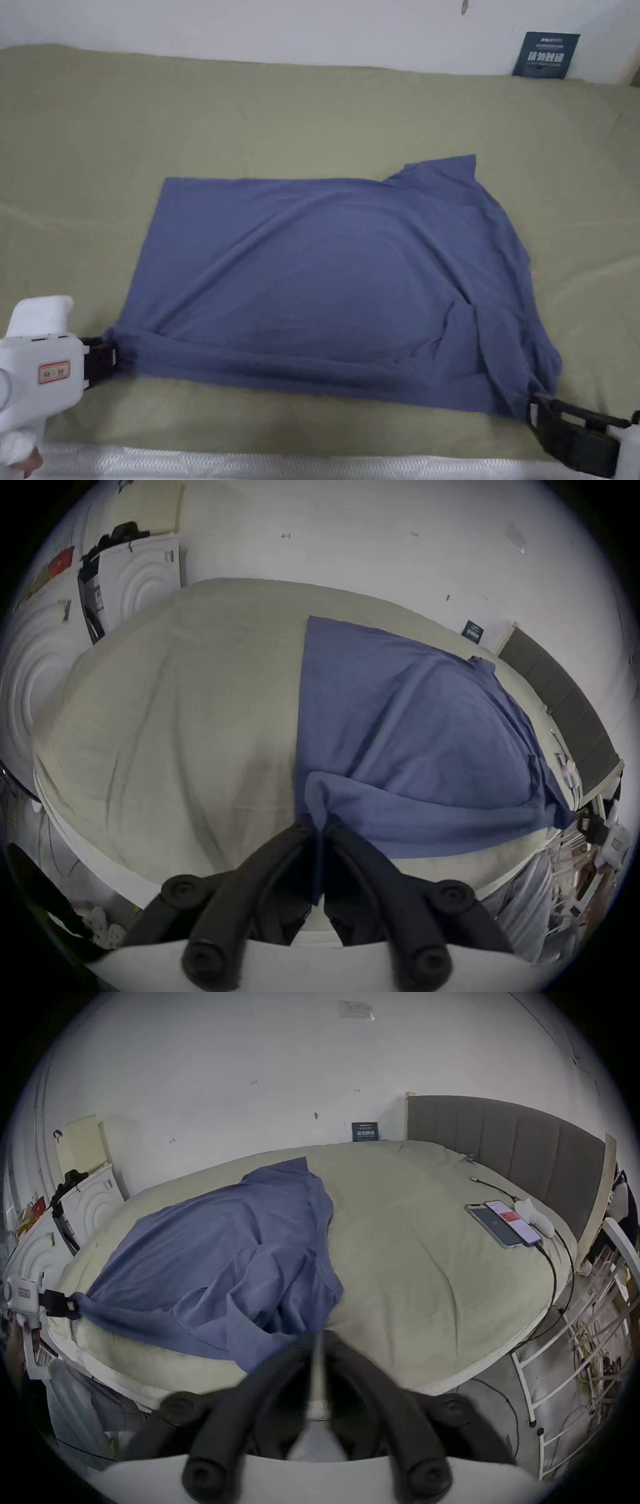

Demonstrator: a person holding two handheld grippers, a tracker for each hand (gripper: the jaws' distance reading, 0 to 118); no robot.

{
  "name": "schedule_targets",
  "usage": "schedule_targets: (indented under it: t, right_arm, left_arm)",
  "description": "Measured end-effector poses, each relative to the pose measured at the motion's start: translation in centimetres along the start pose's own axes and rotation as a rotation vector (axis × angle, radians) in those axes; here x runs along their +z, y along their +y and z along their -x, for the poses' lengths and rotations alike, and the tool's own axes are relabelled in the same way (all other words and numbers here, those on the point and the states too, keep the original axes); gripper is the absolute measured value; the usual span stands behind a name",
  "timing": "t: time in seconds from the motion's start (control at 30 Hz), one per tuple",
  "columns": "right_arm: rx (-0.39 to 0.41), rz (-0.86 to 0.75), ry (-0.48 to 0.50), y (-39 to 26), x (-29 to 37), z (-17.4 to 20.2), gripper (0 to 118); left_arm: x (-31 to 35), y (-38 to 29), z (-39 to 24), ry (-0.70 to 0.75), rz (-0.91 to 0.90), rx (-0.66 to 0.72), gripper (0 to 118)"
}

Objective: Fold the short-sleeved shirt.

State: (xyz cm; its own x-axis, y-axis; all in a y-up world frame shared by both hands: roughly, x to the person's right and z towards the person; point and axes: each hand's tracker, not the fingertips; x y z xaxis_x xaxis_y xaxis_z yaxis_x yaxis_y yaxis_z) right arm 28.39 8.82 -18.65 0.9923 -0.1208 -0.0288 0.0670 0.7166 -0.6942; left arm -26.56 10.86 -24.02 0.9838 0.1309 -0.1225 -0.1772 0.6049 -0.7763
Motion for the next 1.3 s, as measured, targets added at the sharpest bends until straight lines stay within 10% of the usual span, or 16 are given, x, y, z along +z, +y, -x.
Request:
schedule_targets:
  t: [0.13,0.2,0.23,0.7,1.17,1.23,1.27,1.3]
  right_arm:
    - [0.053,-0.029,-0.038,0.6,-2.1,0.6,83]
    - [0.052,-0.027,-0.038,1.2,-3.1,0.7,18]
    - [0.051,-0.026,-0.042,1.2,-3.4,0.7,6]
    - [0.064,-0.162,-0.092,14.9,-6.2,0.2,6]
    - [0.062,0.036,-0.125,21.0,-20.2,0.4,7]
    - [0.050,0.054,-0.122,20.9,-20.6,0.0,25]
    - [0.037,0.055,-0.131,20.8,-20.3,-0.2,73]
    - [0.029,0.053,-0.145,20.7,-19.7,-0.2,110]
  left_arm:
    - [-0.4,0.5,0.6,-0.005,0.004,0.003,4]
    - [-0.5,0.7,0.7,-0.002,-0.007,-0.002,4]
    - [-0.7,0.8,0.7,-0.002,-0.007,-0.003,4]
    - [-1.2,10.2,-1.4,-0.019,-0.110,-0.051,4]
    - [-12.2,15.6,-1.8,0.012,0.045,0.003,8]
    - [-12.4,15.3,-1.8,0.008,0.035,0.007,57]
    - [-12.1,15.2,-1.6,0.012,0.005,0.000,108]
    - [-11.8,15.0,-1.5,0.023,0.006,0.008,118]
